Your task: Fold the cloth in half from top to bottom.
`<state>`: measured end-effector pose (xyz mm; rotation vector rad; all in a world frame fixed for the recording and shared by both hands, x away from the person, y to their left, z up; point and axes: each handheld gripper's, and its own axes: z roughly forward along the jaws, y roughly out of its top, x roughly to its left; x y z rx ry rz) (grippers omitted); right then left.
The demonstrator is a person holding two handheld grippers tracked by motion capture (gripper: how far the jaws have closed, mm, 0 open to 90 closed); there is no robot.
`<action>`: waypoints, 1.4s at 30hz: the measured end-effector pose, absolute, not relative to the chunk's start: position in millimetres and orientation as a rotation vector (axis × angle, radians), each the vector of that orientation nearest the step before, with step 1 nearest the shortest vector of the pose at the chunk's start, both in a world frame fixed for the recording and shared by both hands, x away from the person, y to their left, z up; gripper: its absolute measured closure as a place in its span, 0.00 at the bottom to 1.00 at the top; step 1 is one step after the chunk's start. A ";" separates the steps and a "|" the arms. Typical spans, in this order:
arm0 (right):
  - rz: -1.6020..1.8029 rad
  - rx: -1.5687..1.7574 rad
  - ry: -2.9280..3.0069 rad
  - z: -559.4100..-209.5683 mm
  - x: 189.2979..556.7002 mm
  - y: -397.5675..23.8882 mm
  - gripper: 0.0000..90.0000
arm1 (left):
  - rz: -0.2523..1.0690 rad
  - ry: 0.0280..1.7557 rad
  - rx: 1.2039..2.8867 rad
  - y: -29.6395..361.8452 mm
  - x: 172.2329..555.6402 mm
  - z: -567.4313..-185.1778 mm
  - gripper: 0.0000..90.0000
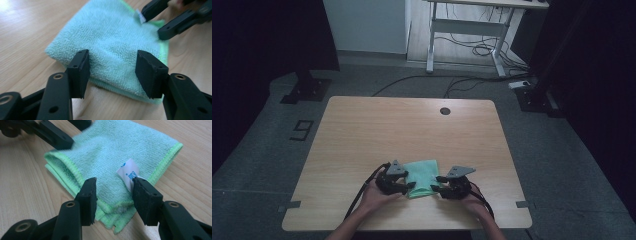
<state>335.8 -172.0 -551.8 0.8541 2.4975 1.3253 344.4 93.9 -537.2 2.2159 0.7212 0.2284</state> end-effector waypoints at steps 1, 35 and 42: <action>1.322 0.852 2.496 -551.7 334.5 -171.8 0.61 | 0.224 0.718 2.225 92.2 345.8 -537.6 0.51; 1.426 0.975 2.333 -532.0 345.5 -171.6 0.56 | 0.200 0.749 2.195 107.0 369.1 -529.1 0.50; 1.373 0.919 2.445 -538.2 350.6 -149.2 0.54 | 0.177 0.764 2.221 109.1 370.8 -535.4 0.50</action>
